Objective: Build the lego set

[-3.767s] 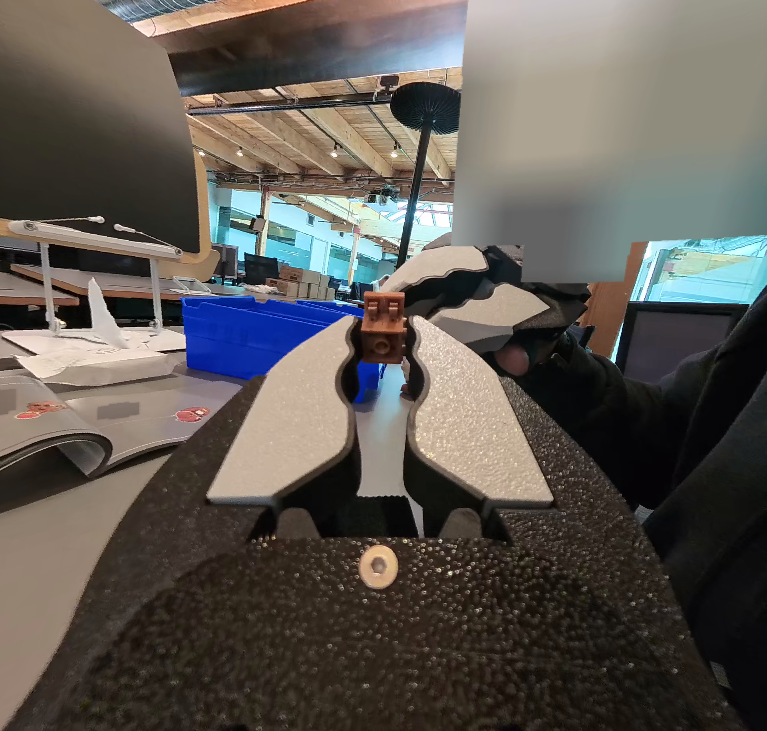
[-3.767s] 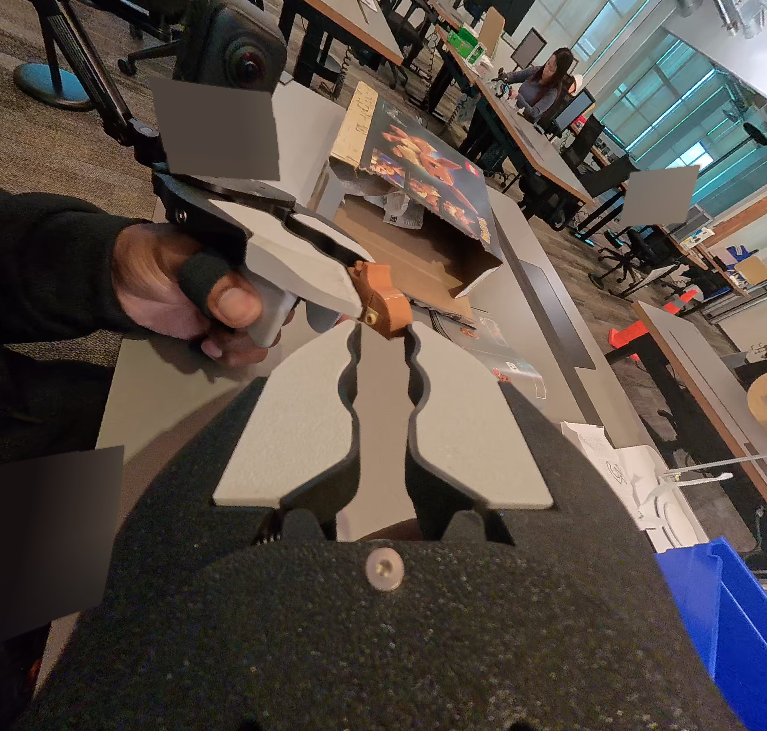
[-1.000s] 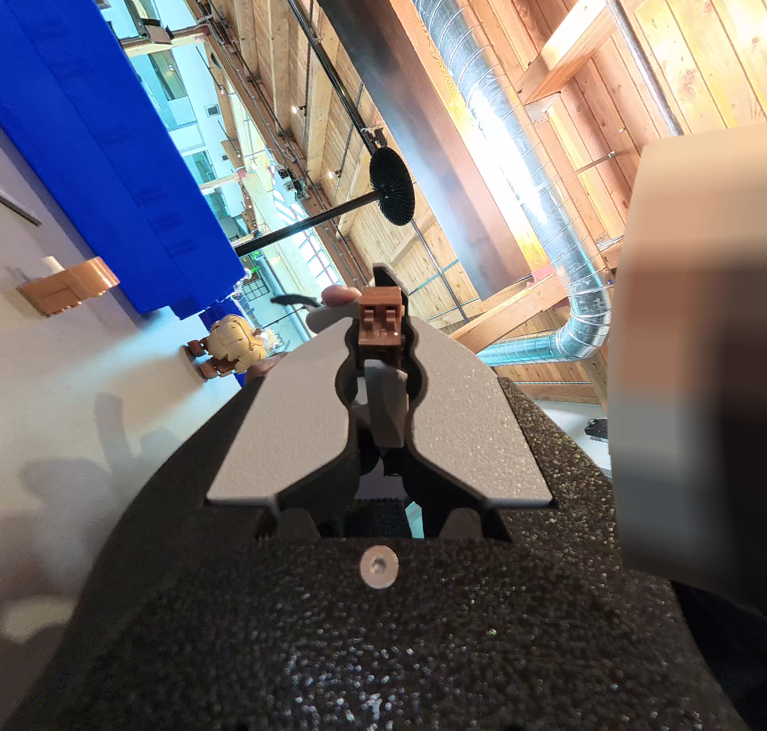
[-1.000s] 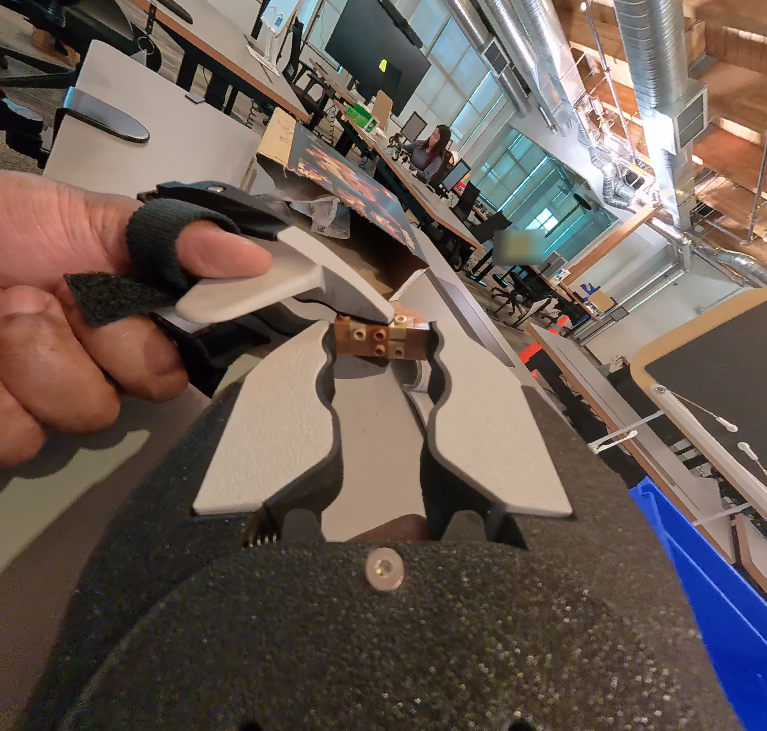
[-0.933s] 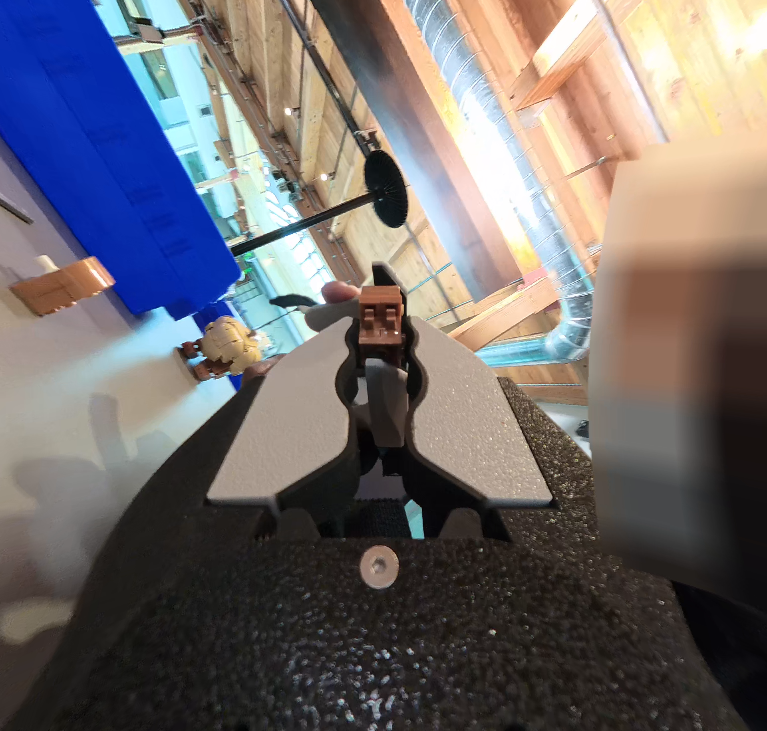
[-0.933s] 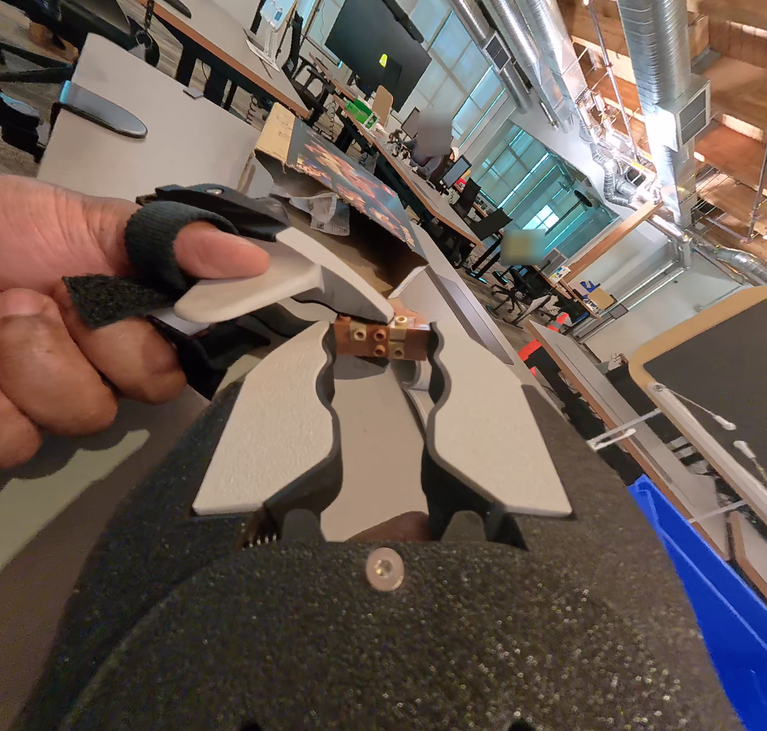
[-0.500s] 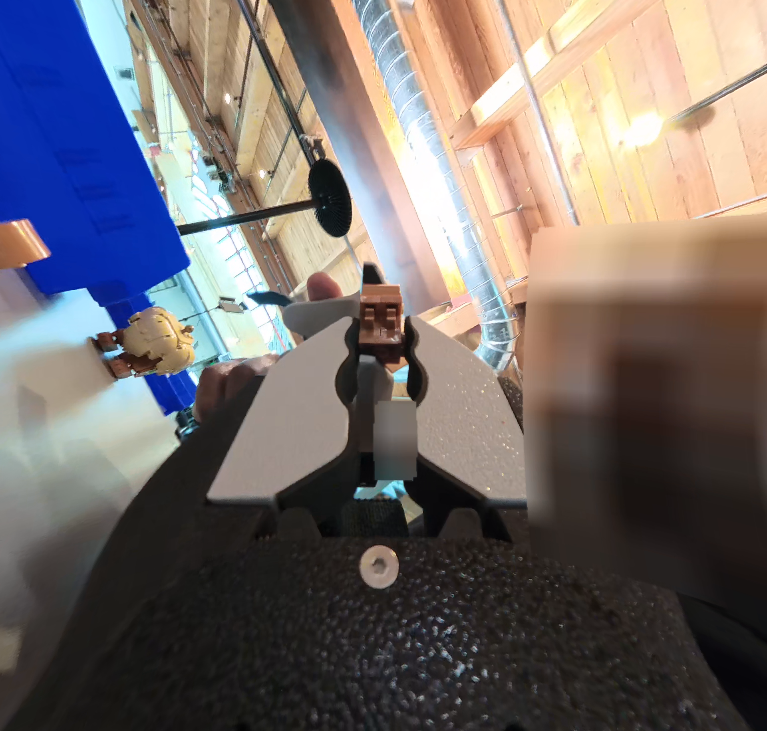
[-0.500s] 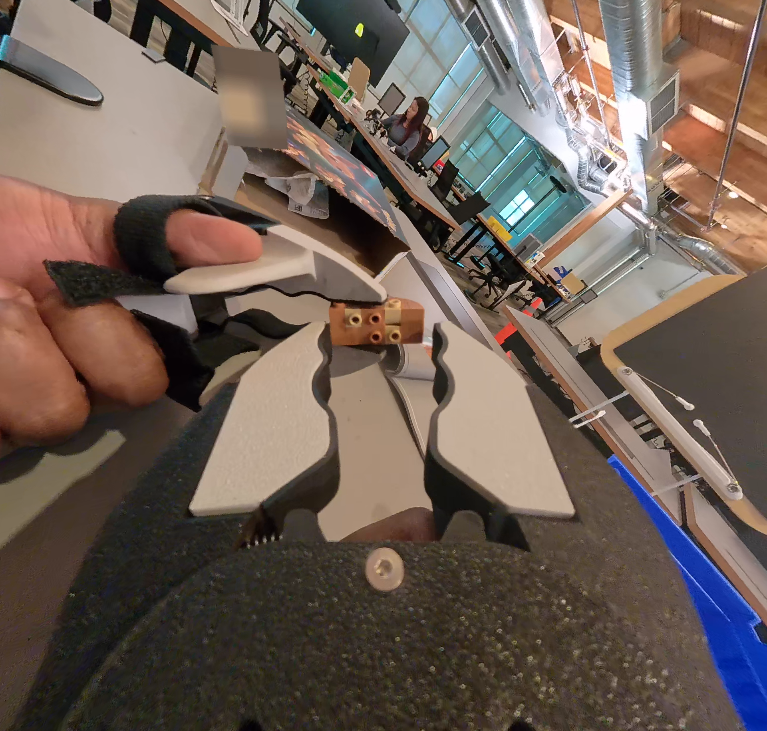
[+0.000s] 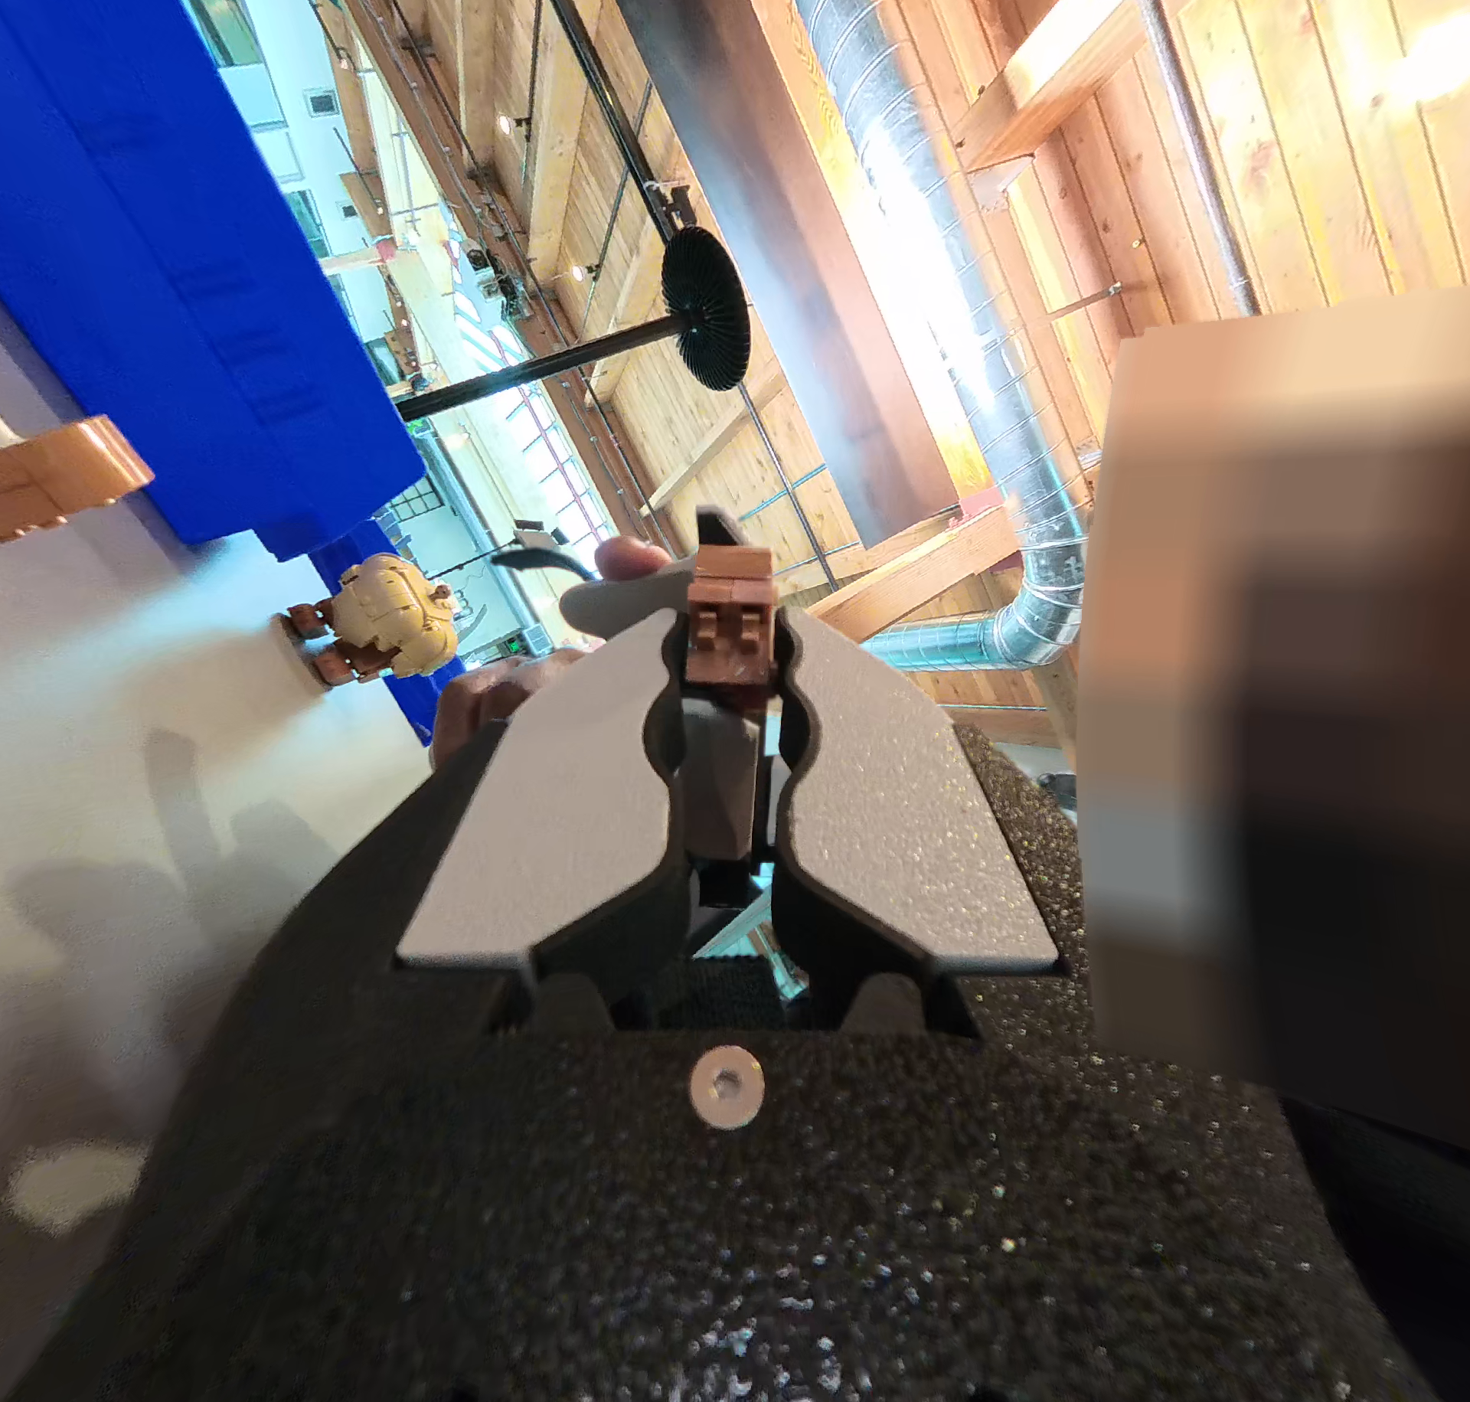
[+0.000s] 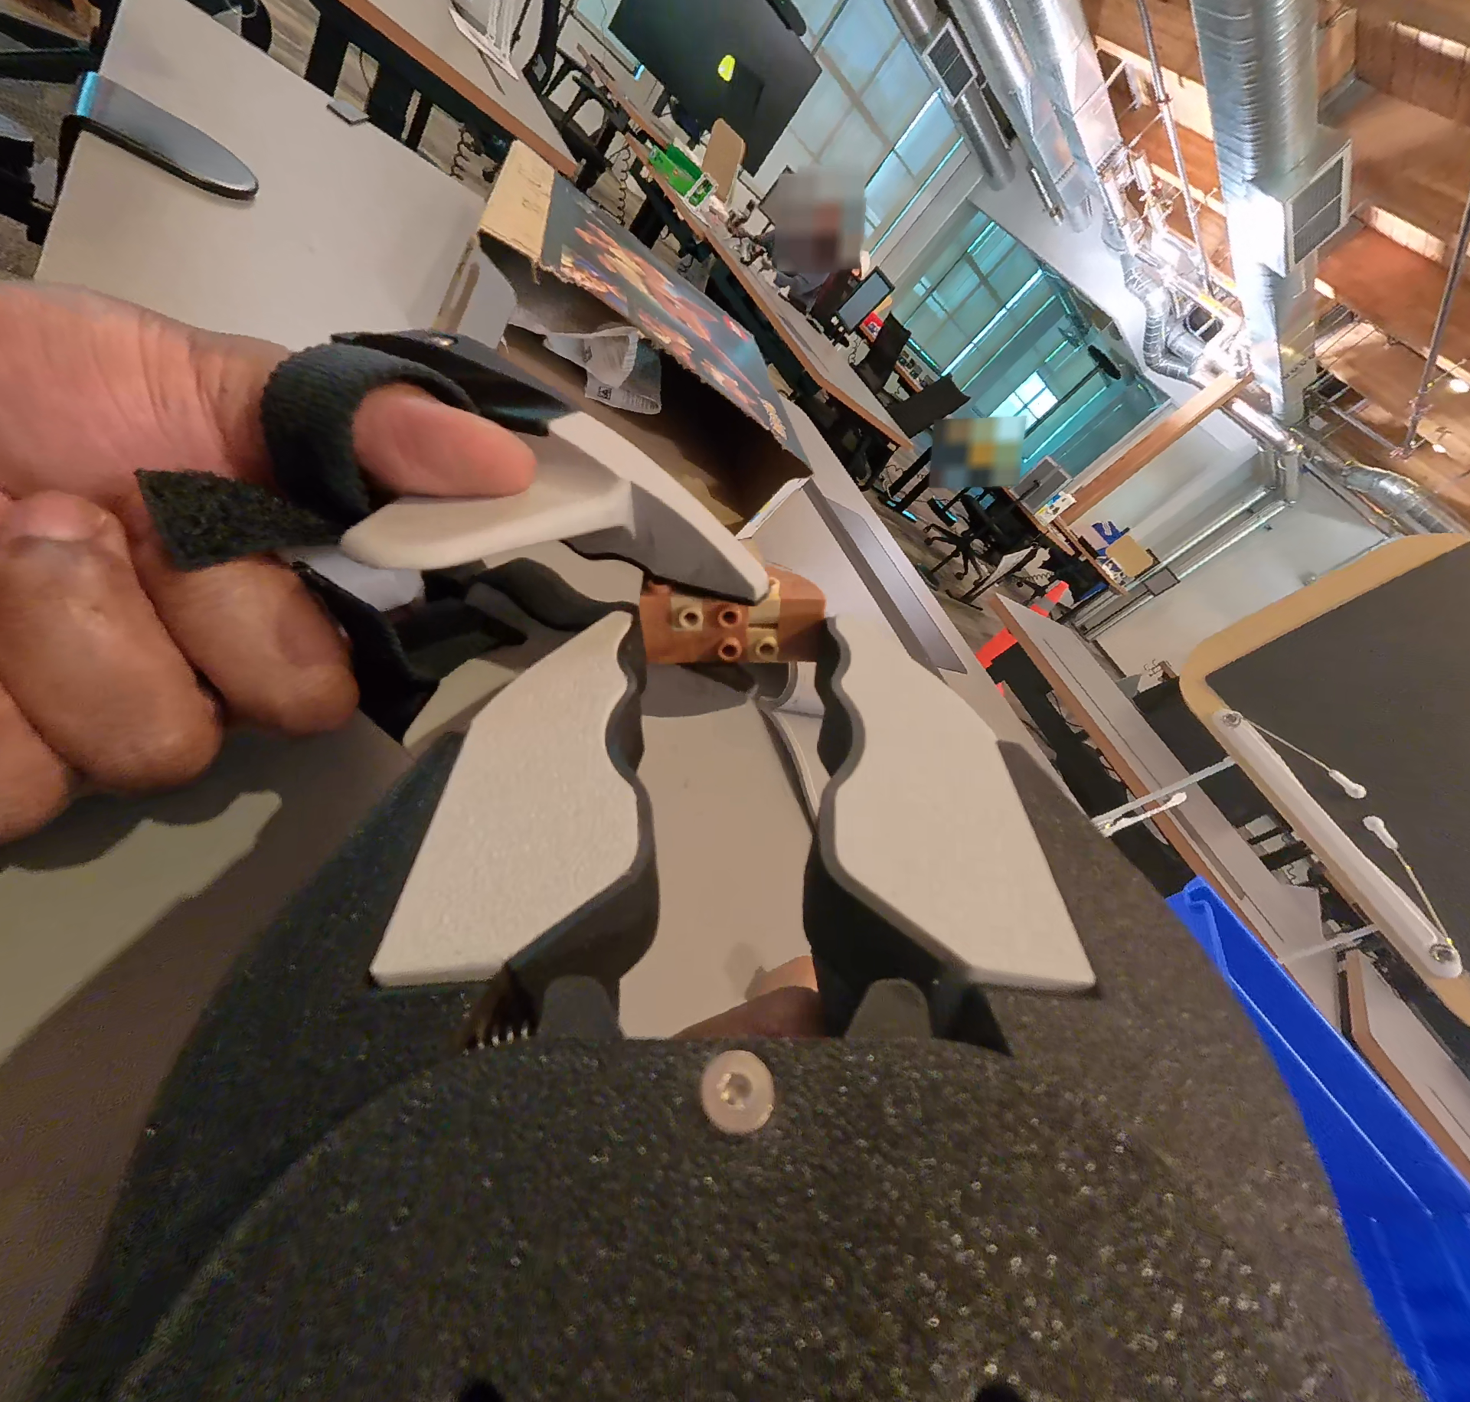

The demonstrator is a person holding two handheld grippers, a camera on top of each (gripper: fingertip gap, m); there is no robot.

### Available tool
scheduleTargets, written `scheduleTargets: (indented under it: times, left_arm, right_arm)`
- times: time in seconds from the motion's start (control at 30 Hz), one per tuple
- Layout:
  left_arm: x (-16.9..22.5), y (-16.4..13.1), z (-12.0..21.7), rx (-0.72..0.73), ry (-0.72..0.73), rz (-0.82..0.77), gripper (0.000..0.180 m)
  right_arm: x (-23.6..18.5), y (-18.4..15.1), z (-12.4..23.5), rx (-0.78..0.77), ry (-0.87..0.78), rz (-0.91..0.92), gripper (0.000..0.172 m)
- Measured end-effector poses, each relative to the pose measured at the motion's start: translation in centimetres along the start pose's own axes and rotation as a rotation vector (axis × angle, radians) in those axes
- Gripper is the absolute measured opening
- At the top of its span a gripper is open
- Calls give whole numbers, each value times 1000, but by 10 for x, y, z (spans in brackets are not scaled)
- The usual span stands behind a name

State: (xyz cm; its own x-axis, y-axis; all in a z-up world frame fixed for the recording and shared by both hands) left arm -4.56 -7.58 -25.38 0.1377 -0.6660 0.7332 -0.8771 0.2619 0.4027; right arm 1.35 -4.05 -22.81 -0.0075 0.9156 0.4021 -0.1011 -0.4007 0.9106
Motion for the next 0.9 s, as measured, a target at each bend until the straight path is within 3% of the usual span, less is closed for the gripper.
scheduleTargets:
  times: [0.27, 0.4, 0.53, 0.7, 0.9]
  left_arm:
    - [2, 1, -6, -25, 3, -24, 19]
    - [4, 1, -6, -102, 46, -160, 30]
    - [12, 11, 5, -204, 69, -416, 49]
    - [30, 35, 11, -375, 19, -935, 49]
    - [42, 31, -4, -599, -144, -1255, 38]
  right_arm:
    - [3, 1, 3, 20, -4, -58, 42]
    - [9, -1, 8, 58, 19, -168, 42]
    - [18, -1, 19, 125, 113, -341, 42]
    - [19, 0, 28, 190, 238, -474, 42]
    - [13, -1, 27, 187, 294, -500, 42]
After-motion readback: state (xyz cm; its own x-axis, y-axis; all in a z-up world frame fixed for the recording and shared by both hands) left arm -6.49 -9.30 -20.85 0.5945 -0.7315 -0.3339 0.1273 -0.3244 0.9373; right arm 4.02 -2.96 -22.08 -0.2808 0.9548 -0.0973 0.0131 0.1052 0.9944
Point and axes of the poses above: each gripper's, where its closed fingertips meet, z back along the fingers, y out of its top, x = y × z across the jaws, the point moved 6 cm from there along z, back along the fingers, and after that the axes turned 15 degrees about -z, right-handed, at the moved point
